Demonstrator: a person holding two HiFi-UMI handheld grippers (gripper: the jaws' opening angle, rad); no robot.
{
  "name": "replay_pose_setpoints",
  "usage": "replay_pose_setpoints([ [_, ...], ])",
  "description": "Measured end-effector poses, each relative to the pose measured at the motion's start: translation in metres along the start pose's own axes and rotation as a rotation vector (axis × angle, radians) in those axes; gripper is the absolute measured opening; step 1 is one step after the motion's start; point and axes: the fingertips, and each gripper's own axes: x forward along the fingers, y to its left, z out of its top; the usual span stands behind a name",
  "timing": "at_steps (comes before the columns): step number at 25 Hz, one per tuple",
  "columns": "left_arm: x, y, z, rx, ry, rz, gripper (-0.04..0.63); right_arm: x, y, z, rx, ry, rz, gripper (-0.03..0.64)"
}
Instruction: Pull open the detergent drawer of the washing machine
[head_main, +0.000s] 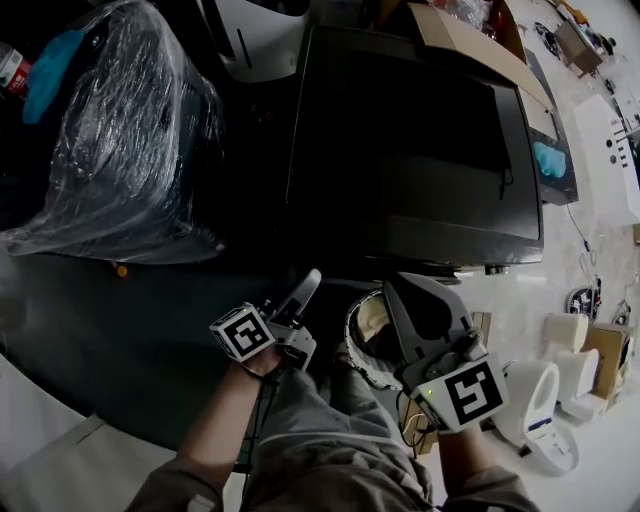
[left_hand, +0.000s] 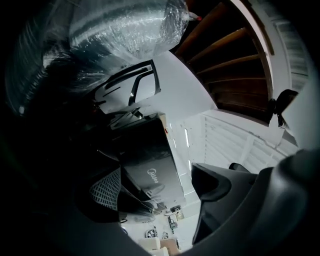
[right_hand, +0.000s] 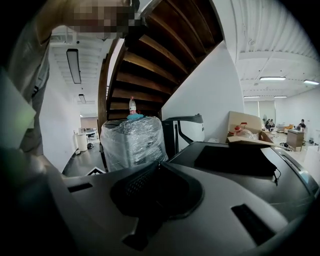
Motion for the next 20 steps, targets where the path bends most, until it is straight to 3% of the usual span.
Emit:
replay_pose_setpoints([
  [4,0.008,0.017,-0.003,-0.02,-0.028,-0.011,0.442,0.005,-0.007,-0.015,-0.004,0.016,0.002,0.034],
  [7,0.015,0.017,-0.004,-0.088,-0.067,-0.048,0.449,0.006,-0.01,-0.024,0.007,0.024,-0.006,0.034],
  [12,0.028,0.012,-0.006,-0.046,-0.07,-0.116,0.454,0.01,-0.017,-0.037,0.021,0.033,-0.009,0.034],
  [20,0.049,0.008,-0.008,-0.152,-0.109,-0.166,0.457,0.01,-0.026,-0.047,0.048,0.036,-0.01,0.034],
])
